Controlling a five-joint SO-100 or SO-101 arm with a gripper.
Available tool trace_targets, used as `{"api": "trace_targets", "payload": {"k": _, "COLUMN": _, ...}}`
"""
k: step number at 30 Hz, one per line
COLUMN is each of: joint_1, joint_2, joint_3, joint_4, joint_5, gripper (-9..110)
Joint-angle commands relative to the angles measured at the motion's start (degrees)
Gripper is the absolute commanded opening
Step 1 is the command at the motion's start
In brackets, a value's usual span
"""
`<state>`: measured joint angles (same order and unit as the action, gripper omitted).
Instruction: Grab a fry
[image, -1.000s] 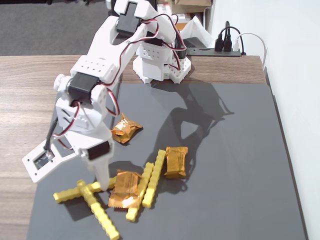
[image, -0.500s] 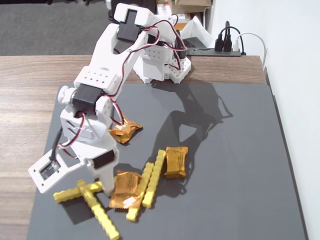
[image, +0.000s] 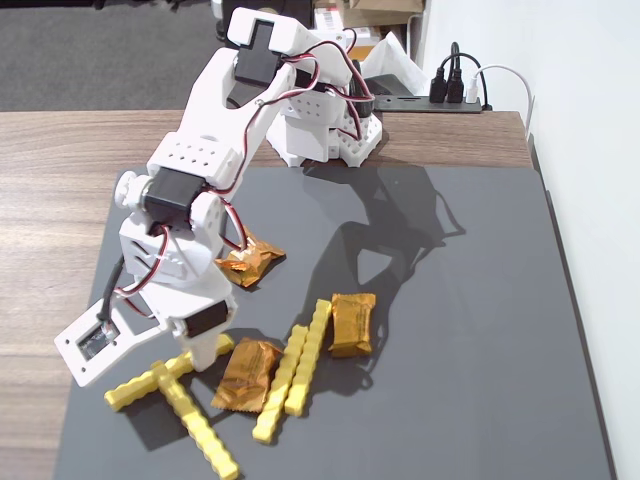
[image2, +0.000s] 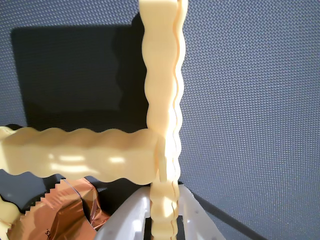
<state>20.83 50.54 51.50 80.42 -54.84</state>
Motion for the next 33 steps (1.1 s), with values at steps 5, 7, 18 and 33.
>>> {"api": "trace_targets", "payload": {"k": 5, "joint_1": -0.6, "joint_2": 1.2, "joint_3": -2.8, "joint_4": 1.3, "joint_5": 0.0, "gripper": 1}}
{"api": "trace_targets", "payload": {"k": 7, "joint_1": -0.4, "joint_2": 2.0, "joint_3": -2.8, "joint_4": 2.5, "joint_5": -0.7, "gripper": 1}}
{"api": "trace_targets", "payload": {"k": 18, "joint_1": 2.2, "joint_2": 9.2, "joint_3": -2.2, "joint_4": 11.4, "joint_5": -14.3, "gripper": 1}}
{"api": "trace_targets", "payload": {"k": 33, "joint_1": 2.9, "joint_2": 25.4, "joint_3": 7.5, "joint_4": 16.8, "joint_5": -41.6, "gripper": 1}}
